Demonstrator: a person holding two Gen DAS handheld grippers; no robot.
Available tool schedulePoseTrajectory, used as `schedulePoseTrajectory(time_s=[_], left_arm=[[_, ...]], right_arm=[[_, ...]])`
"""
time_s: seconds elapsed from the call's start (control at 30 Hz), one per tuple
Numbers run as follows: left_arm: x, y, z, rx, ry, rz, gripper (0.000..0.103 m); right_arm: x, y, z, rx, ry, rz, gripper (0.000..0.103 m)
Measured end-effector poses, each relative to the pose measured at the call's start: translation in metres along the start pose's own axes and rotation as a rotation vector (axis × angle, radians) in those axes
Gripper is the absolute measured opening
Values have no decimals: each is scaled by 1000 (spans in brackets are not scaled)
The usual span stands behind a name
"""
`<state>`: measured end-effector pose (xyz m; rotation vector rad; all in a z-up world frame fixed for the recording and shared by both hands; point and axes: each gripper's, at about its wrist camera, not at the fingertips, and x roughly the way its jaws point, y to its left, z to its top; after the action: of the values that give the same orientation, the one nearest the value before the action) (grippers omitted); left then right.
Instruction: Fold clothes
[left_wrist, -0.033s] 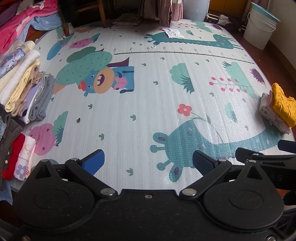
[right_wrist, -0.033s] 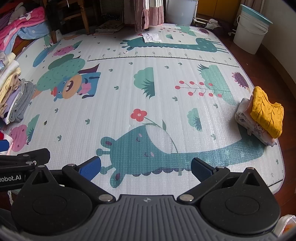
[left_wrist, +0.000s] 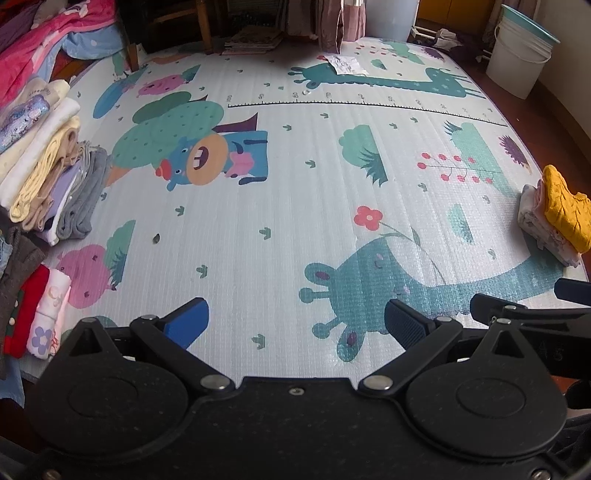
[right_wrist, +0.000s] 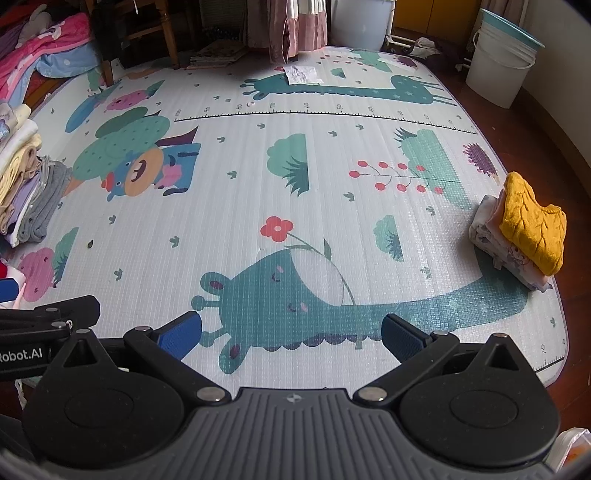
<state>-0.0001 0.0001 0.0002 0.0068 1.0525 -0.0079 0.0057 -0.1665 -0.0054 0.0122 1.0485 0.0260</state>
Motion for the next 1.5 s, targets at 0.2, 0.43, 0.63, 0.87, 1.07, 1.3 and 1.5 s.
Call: schedulePoseTrajectory(time_s=[0.2, 0.43, 0.63, 0.87, 1.07, 1.3, 1.5], left_arm=[[-7, 1, -4, -2, -19, -3, 103], [2, 0, -1, 0, 1, 0, 103], [2, 0, -2, -1, 2, -2, 103], [2, 2, -1, 2, 3, -2, 102], [2, 2, 0, -1, 4, -1, 102], [2, 2, 1, 0, 3, -3, 103], [2, 3, 2, -1, 4, -4, 102]], right_arm=[[2, 0, -1, 0, 4, -2, 103], [4, 0, -2, 0, 9, -5, 103], [3, -1, -1, 1, 13, -4, 103], [4, 0, -2, 1, 14, -3, 103], [3, -1, -1, 4, 17, -1, 103], [4, -2, -1, 4, 18, -1, 103], [4, -3, -2, 5, 19, -1, 103]])
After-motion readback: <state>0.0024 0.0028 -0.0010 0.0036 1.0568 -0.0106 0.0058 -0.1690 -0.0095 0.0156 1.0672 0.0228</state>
